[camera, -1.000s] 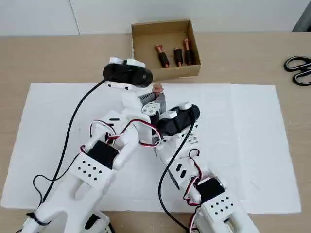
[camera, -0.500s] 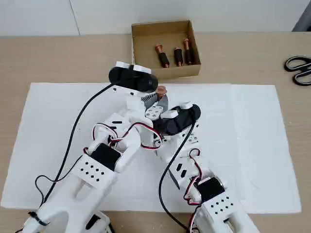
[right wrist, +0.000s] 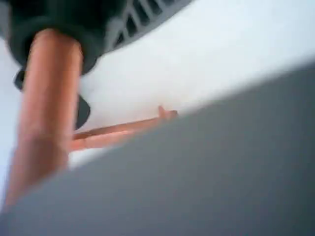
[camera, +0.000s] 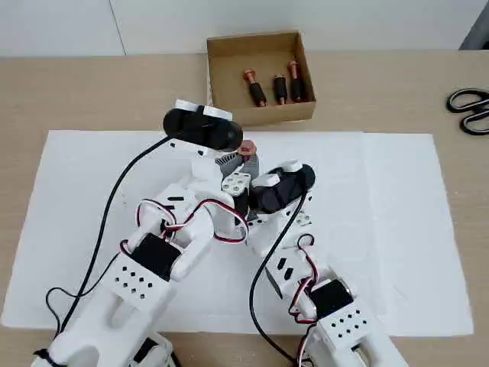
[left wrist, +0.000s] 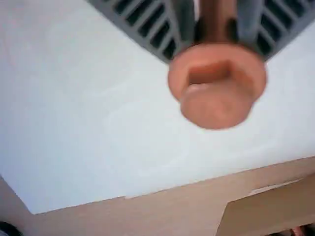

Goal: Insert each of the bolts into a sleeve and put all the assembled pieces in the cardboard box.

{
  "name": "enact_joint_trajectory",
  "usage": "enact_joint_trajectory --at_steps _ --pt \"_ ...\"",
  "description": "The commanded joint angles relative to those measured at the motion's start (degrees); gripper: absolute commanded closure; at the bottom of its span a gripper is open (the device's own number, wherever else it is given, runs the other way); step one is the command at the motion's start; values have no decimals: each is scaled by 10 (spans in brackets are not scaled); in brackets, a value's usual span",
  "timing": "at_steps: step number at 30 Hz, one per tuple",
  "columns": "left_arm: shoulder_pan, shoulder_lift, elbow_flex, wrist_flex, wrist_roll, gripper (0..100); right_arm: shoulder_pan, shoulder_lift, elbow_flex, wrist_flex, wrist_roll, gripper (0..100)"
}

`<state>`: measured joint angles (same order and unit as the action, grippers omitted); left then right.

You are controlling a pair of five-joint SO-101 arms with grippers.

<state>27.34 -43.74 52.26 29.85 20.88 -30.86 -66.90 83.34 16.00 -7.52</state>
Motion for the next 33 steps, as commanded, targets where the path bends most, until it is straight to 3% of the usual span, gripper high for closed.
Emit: enact_joint_trajectory --at_steps 1,33 --pt "0 -18 5 -2 -7 995 7 -9 -4 -11 -6 995" --pt "-1 -18 70 0 -24 995 4 -9 -4 -11 -4 995"
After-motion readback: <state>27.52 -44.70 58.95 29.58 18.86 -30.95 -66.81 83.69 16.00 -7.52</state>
